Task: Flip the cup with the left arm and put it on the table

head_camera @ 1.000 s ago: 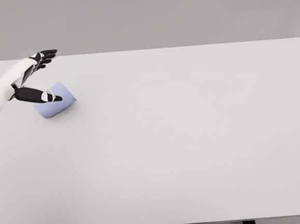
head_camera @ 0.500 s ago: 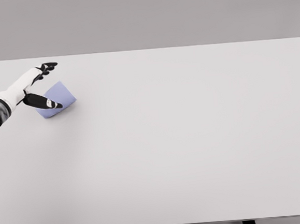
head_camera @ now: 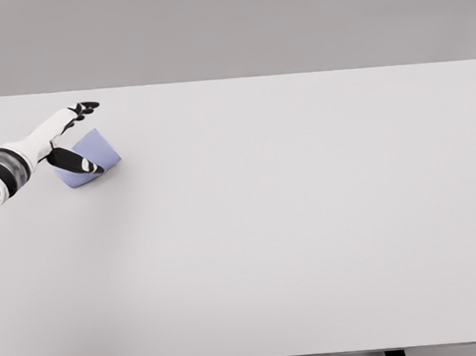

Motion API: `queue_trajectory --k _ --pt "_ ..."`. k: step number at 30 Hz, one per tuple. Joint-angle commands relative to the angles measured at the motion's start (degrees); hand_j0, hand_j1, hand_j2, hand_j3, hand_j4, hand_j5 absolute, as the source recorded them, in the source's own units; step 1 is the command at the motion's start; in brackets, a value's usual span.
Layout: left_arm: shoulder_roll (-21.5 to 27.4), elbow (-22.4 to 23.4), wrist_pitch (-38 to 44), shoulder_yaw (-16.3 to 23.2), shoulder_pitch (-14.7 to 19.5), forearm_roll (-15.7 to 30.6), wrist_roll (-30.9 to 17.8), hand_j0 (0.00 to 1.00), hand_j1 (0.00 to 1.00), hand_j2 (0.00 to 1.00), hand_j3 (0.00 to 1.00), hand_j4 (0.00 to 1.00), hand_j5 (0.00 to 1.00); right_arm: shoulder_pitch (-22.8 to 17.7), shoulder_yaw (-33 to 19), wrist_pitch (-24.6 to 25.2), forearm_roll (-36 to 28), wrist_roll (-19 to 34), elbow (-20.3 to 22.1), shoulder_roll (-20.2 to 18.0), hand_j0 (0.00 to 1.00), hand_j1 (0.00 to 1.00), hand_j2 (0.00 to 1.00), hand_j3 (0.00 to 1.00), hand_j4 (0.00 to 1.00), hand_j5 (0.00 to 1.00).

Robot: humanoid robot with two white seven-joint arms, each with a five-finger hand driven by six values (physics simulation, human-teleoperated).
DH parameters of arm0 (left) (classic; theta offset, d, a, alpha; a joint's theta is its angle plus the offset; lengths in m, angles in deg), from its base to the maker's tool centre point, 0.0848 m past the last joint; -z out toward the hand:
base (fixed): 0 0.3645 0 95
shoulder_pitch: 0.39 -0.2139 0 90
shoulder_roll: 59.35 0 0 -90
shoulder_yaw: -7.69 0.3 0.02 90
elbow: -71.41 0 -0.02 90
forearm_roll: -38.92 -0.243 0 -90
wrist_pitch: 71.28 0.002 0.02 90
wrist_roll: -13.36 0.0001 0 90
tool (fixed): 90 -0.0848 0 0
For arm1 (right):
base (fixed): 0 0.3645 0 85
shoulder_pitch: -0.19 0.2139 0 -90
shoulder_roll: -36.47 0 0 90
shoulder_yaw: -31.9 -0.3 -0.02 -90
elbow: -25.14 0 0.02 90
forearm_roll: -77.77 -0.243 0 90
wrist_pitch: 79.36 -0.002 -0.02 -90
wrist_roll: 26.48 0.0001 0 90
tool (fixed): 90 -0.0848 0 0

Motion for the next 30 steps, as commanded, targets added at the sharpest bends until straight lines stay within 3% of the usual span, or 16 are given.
queue_trajectory --k 1,6,11,23,30 --pt "-1.2 0.1 0.7 0.1 0.0 -0.6 -0.3 1.0 1.0 1.0 1.0 1.0 1.0 0.0 0.0 0.0 0.0 0.0 0.0 0.0 1.0 1.0 1.0 1.0 1.0 1.0" --pt "-1.3 0.4 0.7 0.0 0.0 -0.6 -0.3 1.0 1.0 1.0 1.0 1.0 1.0 0.1 0.0 0.0 0.0 0.0 0.0 0.0 1.0 1.0 1.0 1.0 1.0 1.0" --pt "-1.5 3.6 1.3 0.0 1.6 -0.2 -1.1 1.0 1.0 1.0 1.0 1.0 1.0 0.1 0.0 0.0 0.0 0.0 0.0 0.0 1.0 1.0 1.0 1.0 1.0 1.0" --pt "-4.9 10.3 1.3 1.7 1.7 -0.6 -1.1 1.0 1.0 1.0 1.0 1.0 1.0 0.1 0.0 -0.1 0.0 0.0 0.0 0.0 1.0 1.0 1.0 1.0 1.0 1.0" --pt "-7.1 11.0 1.4 1.8 2.0 -0.7 -1.6 1.0 1.0 1.0 1.0 1.0 1.0 0.1 0.0 0.0 0.0 0.0 0.0 0.0 1.0 1.0 1.0 1.0 1.0 1.0"
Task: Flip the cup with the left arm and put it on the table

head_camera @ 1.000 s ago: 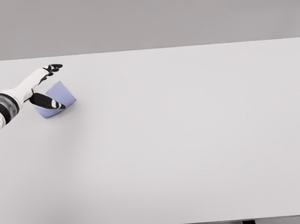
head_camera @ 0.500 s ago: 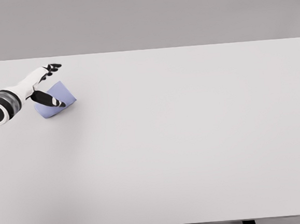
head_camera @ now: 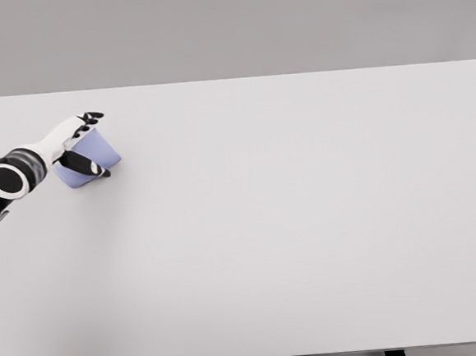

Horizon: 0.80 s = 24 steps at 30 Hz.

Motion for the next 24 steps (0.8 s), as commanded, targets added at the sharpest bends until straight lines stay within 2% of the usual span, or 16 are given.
queue_trajectory --k 1,2,3,5,7,11,17,21,24 --pt "-0.6 1.1 0.0 0.0 0.0 -0.3 -0.1 1.0 1.0 1.0 1.0 1.0 1.0 0.0 0.0 0.0 0.0 0.0 0.0 0.0 1.0 1.0 1.0 1.0 1.0 1.0" --pt "-0.6 1.2 0.0 0.0 0.0 -0.3 -0.1 0.99 0.99 0.99 0.99 0.99 0.99 0.0 0.0 0.0 0.0 0.0 0.0 0.0 1.0 1.0 1.0 1.0 1.0 1.0" --pt "-0.6 1.2 -0.1 0.0 0.0 -0.3 -0.1 0.91 0.91 0.91 0.91 0.91 0.91 0.0 0.0 -0.1 0.0 0.0 0.0 0.0 1.0 1.0 1.0 1.0 1.0 1.0" --pt "-0.7 1.2 -0.1 0.1 0.0 -0.2 -0.1 0.82 0.82 0.82 0.82 0.82 0.82 0.0 0.0 -0.1 0.0 0.0 0.0 0.0 1.0 1.0 1.0 1.0 1.0 1.0" --pt "-0.7 1.2 -0.1 0.1 0.0 0.0 -0.1 0.76 0.76 0.76 0.76 0.76 0.76 0.0 0.0 -0.1 0.0 0.0 0.0 0.0 1.0 1.0 1.0 1.0 1.0 1.0" --pt "-0.7 1.2 -0.1 1.2 0.0 0.0 -0.1 0.74 0.74 0.74 0.74 0.74 0.74 0.0 0.0 0.0 0.0 0.0 0.0 0.0 1.0 1.0 1.0 1.0 1.0 1.0" --pt "-0.6 0.8 -0.8 0.8 -0.1 0.5 0.0 0.68 0.68 0.68 0.68 0.68 0.68 0.0 0.0 0.0 0.0 0.0 0.0 0.0 1.0 1.0 1.0 1.0 1.0 1.0" --pt "0.0 0.2 -13.5 0.1 -0.4 0.5 0.6 0.62 0.62 0.62 0.62 0.62 0.62 -0.1 0.0 0.0 0.0 0.0 0.0 0.0 1.0 1.0 1.0 1.0 1.0 1.0" --pt "0.2 0.2 -18.9 -1.2 -1.1 0.5 0.7 0.6 0.6 0.6 0.6 0.6 0.6 0.0 0.0 0.0 0.0 0.0 0.0 0.0 1.0 1.0 1.0 1.0 1.0 1.0"
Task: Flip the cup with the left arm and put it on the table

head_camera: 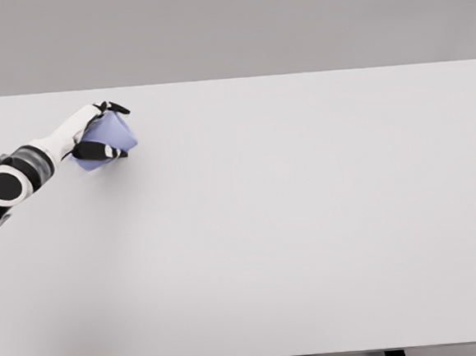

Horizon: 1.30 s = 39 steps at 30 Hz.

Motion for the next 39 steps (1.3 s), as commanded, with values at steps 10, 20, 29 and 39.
queue_trajectory --k 10,20,29,39 --pt "0.7 0.0 -32.6 -1.8 -4.6 0.4 2.1 0.61 0.61 0.61 0.61 0.61 0.61 0.0 0.0 0.0 0.0 0.0 0.0 0.0 1.0 1.0 1.0 1.0 1.0 1.0" --pt "0.8 0.4 -51.5 -8.2 -13.7 9.2 1.5 0.6 0.6 0.6 0.6 0.6 0.6 0.0 0.0 0.0 0.0 0.0 0.0 0.0 1.0 1.0 1.0 1.0 1.0 1.0" --pt "0.0 3.6 -51.5 -12.9 -18.3 13.3 1.9 0.6 0.6 0.6 0.6 0.6 0.6 0.0 0.0 -0.1 0.0 0.0 0.0 0.0 1.0 1.0 1.0 1.0 1.0 1.0" --pt "-3.7 5.9 -51.5 -12.9 -20.7 14.7 1.3 0.6 0.6 0.6 0.6 0.6 0.6 0.0 0.0 0.0 0.0 0.0 0.0 0.0 1.0 1.0 1.0 1.0 1.0 1.0"
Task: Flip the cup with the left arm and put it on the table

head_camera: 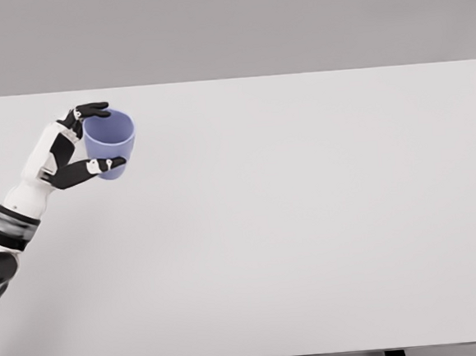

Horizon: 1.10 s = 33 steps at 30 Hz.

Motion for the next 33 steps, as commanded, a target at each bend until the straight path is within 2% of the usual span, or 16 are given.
queue_trajectory --k 1,16,30,31,33 --pt "-1.0 0.0 0.0 -0.2 -0.1 0.1 -0.1 0.6 0.6 0.6 0.6 0.6 0.6 0.0 0.0 0.0 0.0 0.0 0.0 0.0 1.0 1.0 1.0 1.0 1.0 1.0" --pt "-2.2 0.2 0.0 0.6 -0.4 0.3 -0.4 0.6 0.6 0.6 0.6 0.6 0.6 0.1 0.0 -0.1 0.0 0.0 0.0 0.0 1.0 1.0 1.0 1.0 1.0 1.0" --pt "-2.9 0.0 0.0 -0.4 -2.7 1.1 -0.1 0.6 0.6 0.6 0.6 0.6 0.6 0.1 0.0 0.0 0.0 0.0 0.0 0.0 1.0 1.0 1.0 1.0 1.0 1.0" --pt "-2.9 -0.1 0.0 -0.4 -2.7 1.1 -0.1 0.63 0.63 0.63 0.63 0.63 0.63 0.1 0.0 0.0 0.0 0.0 0.0 0.0 1.0 1.0 1.0 1.0 1.0 1.0" --pt "-2.8 -0.5 0.0 -0.4 -2.7 1.1 -0.1 0.74 0.74 0.74 0.74 0.74 0.74 0.1 0.0 0.0 0.0 0.0 0.0 0.0 1.0 1.0 1.0 1.0 1.0 1.0"
